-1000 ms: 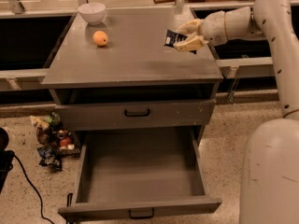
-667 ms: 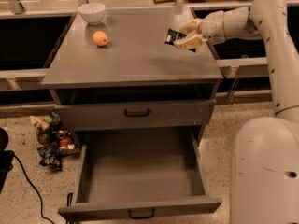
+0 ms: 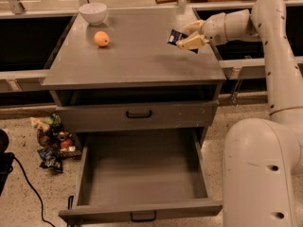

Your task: Pick rxbar blueberry from middle drawer and place on counter

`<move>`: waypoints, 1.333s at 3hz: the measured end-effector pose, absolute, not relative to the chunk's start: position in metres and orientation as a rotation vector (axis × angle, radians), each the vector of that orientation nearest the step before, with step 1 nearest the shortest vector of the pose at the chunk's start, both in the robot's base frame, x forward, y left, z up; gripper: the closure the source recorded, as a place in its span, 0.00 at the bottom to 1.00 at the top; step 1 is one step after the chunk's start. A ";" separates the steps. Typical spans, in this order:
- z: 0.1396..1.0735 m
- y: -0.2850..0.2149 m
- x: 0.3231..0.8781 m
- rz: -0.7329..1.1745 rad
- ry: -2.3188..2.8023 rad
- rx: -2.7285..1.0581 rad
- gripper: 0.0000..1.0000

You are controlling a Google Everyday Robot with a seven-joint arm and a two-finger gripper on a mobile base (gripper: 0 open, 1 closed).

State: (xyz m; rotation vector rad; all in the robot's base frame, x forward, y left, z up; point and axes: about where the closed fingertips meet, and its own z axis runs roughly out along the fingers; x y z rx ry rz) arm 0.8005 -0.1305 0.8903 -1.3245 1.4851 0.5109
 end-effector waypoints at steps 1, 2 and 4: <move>0.894 -0.127 0.801 0.536 1.453 -1.313 0.35; 0.897 -0.124 0.800 0.555 1.429 -1.315 0.11; 0.914 -0.125 0.791 0.546 1.373 -1.337 0.00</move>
Offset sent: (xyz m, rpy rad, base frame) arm 0.0128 -0.0078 0.0204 0.0674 -0.0287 0.0495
